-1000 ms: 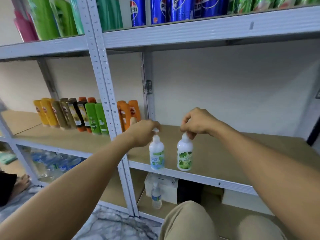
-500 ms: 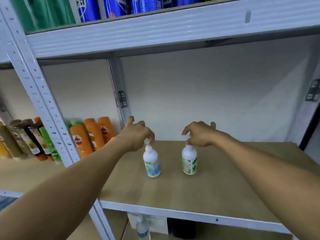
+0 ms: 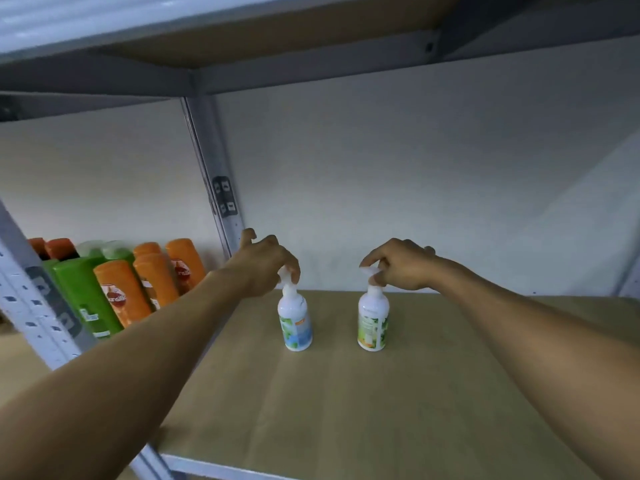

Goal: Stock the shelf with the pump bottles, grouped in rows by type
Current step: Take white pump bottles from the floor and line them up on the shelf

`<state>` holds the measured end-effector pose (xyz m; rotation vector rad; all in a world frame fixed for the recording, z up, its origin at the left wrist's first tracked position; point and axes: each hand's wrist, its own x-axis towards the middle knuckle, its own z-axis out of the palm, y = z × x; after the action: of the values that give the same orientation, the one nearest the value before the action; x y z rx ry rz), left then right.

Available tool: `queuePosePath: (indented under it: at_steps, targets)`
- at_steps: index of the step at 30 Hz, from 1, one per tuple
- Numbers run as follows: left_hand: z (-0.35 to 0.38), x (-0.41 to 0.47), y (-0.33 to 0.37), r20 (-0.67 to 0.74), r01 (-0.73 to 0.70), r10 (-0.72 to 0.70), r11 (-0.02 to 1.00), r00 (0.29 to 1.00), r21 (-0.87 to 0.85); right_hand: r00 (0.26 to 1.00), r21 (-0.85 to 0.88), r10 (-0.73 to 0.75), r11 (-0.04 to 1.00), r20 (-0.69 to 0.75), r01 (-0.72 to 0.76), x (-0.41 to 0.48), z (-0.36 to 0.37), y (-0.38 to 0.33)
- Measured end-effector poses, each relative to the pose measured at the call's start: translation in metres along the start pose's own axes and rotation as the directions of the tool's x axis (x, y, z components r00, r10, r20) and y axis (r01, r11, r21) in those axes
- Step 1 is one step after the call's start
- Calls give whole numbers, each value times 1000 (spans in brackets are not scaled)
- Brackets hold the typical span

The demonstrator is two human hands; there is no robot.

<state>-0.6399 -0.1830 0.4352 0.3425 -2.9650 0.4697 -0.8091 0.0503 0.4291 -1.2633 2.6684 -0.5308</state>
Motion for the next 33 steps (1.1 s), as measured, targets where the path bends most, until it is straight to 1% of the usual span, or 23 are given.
queuePosePath:
  at_steps: [2, 4, 6, 7, 8, 9, 10, 11, 12, 15, 17, 18, 19, 22, 25, 29, 33]
  targets:
    - [5, 0, 0, -11, 37, -37, 998, 999, -57, 1000, 39, -2, 999, -19, 3, 1, 5, 4]
    - [12, -6, 4, -38, 100, -106, 986, 994, -132, 998, 113, -1, 994, -56, 7, -2, 12, 7]
    - [22, -20, 11, -107, 194, -234, 935, 966, -295, 995, 184, 10, 983, -100, 8, -7, 23, 9]
    - [29, -28, 18, -157, 230, -320, 878, 934, -419, 992, 216, 23, 976, -121, 4, -11, 31, 10]
    - [36, -38, 27, -194, 259, -426, 790, 884, -556, 988, 251, 42, 968, -146, -4, -14, 40, 12]
    - [44, -47, 37, -195, 284, -539, 677, 819, -679, 982, 288, 69, 957, -174, -16, -17, 52, 14]
    - [53, -54, 47, -165, 304, -632, 565, 757, -767, 974, 328, 101, 944, -203, -29, -21, 65, 16]
    - [65, -59, 56, -111, 327, -690, 471, 715, -819, 965, 366, 135, 930, -226, -45, -23, 79, 19]
    - [79, -62, 64, -52, 345, -710, 404, 703, -847, 955, 391, 164, 919, -246, -57, -26, 93, 20]
    - [117, -61, 76, 82, 334, -674, 253, 735, -908, 933, 417, 218, 905, -288, -83, -33, 130, 21]
    - [136, -58, 80, 153, 343, -670, 160, 727, -926, 919, 446, 263, 888, -293, -112, -33, 147, 22]
    - [141, -58, 84, 174, 354, -668, 143, 724, -924, 912, 453, 281, 883, -298, -124, -31, 155, 22]
    - [143, -58, 88, 186, 372, -663, 150, 725, -916, 908, 452, 292, 882, -302, -133, -30, 160, 23]
    - [147, -58, 95, 181, 426, -666, 226, 724, -876, 892, 471, 298, 875, -341, -112, -24, 174, 29]
    - [153, -56, 94, 174, 431, -671, 236, 720, -871, 882, 488, 307, 866, -358, -103, -17, 177, 36]
    - [159, -56, 91, 160, 413, -682, 224, 713, -883, 889, 519, 309, 849, -338, -98, -4, 174, 44]
    - [163, -55, 91, 146, 398, -680, 230, 718, -888, 918, 540, 255, 840, -305, -54, 11, 174, 56]
